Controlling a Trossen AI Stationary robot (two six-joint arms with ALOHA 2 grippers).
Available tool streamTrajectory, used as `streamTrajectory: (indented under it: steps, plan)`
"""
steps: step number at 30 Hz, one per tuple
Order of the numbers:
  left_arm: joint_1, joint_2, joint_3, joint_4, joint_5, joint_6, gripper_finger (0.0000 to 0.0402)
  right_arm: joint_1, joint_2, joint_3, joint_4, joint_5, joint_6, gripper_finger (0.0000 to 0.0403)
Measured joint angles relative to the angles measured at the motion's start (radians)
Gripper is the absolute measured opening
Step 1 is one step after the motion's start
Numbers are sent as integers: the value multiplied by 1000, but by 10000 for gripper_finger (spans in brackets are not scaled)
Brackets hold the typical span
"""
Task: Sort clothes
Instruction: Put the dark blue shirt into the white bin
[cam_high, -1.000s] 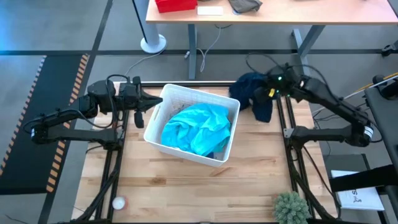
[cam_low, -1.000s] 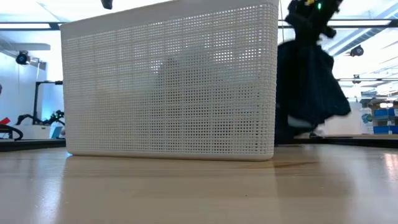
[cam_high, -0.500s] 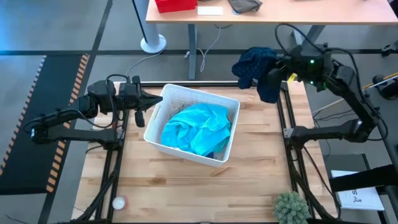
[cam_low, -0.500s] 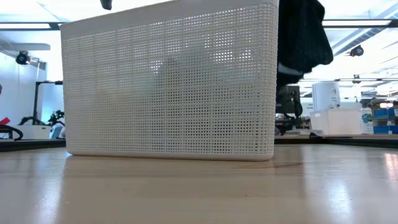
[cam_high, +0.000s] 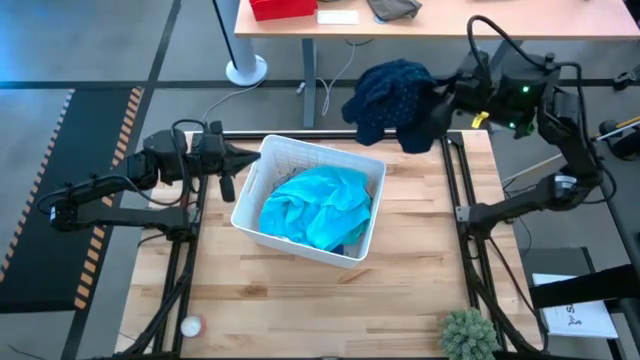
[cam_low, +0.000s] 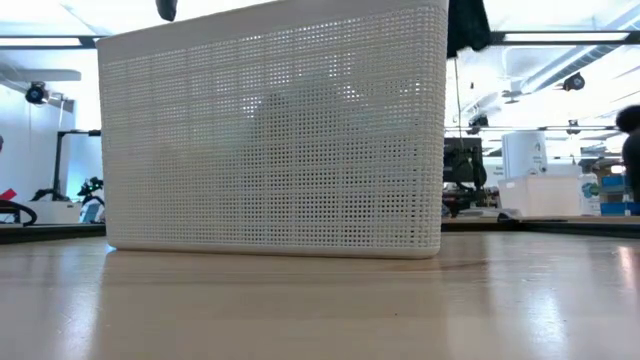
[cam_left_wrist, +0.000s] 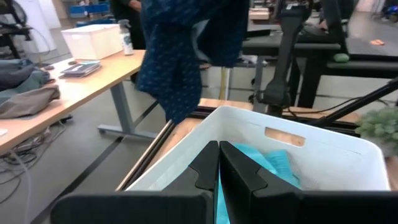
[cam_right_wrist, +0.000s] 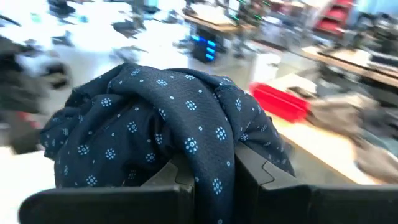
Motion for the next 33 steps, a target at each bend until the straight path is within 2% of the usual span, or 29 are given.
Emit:
streamTrajectory:
  steps: [6, 14, 18, 27, 33]
  plan:
    - [0, 0, 0, -6, -17, 0, 0, 116, 123, 147, 33, -68, -24, 35]
    - [0, 0, 0, -6, -21, 0, 0, 226, 320, 312, 37, -98, -61, 35]
    - [0, -6, 0, -1, -22, 0, 0, 229, 398, 316, 46, -102, -61, 35]
    - [0, -57, 0, 55, -22, 13, 0, 211, 604, 315, 24, -224, -55, 35]
    - [0, -82, 0, 53, -22, 14, 0, 203, 739, 314, 20, -230, -54, 35]
